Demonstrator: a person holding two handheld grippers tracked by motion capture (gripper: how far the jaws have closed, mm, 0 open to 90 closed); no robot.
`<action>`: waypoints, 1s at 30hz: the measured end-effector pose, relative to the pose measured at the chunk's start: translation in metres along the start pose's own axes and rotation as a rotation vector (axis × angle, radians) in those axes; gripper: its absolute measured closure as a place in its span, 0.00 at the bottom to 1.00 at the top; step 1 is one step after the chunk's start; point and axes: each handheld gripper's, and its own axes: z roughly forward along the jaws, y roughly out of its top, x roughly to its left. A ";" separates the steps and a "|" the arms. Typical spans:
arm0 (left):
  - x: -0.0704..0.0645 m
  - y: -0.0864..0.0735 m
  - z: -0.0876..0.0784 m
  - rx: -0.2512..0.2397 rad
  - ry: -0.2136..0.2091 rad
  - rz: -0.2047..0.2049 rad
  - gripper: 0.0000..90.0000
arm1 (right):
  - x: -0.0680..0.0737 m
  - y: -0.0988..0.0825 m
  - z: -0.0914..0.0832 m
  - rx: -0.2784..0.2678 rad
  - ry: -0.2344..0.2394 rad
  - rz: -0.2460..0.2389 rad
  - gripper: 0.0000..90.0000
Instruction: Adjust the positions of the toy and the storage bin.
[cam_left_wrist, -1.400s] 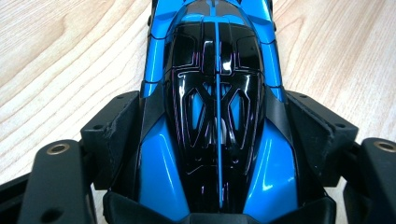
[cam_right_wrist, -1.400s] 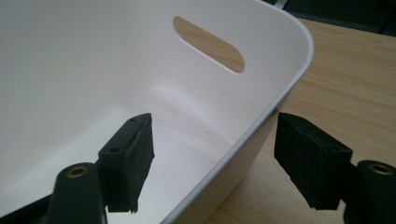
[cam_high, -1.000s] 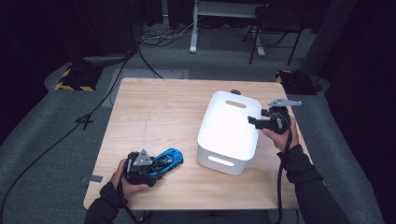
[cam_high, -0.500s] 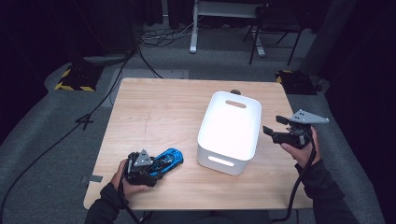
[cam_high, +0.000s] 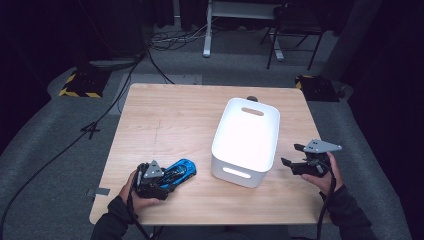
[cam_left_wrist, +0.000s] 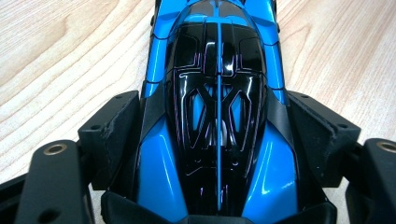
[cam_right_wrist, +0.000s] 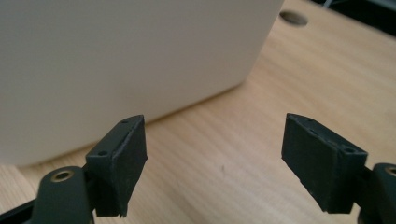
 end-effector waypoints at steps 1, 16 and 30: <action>0.000 0.000 0.000 0.002 0.001 -0.001 0.26 | -0.001 -0.005 0.003 0.007 0.007 0.008 0.25; -0.001 0.001 0.001 -0.005 0.004 -0.013 0.26 | -0.003 -0.057 0.016 0.122 0.046 0.054 0.20; -0.001 0.001 0.001 -0.004 0.020 -0.006 0.26 | -0.002 -0.063 0.013 0.104 0.031 0.102 0.19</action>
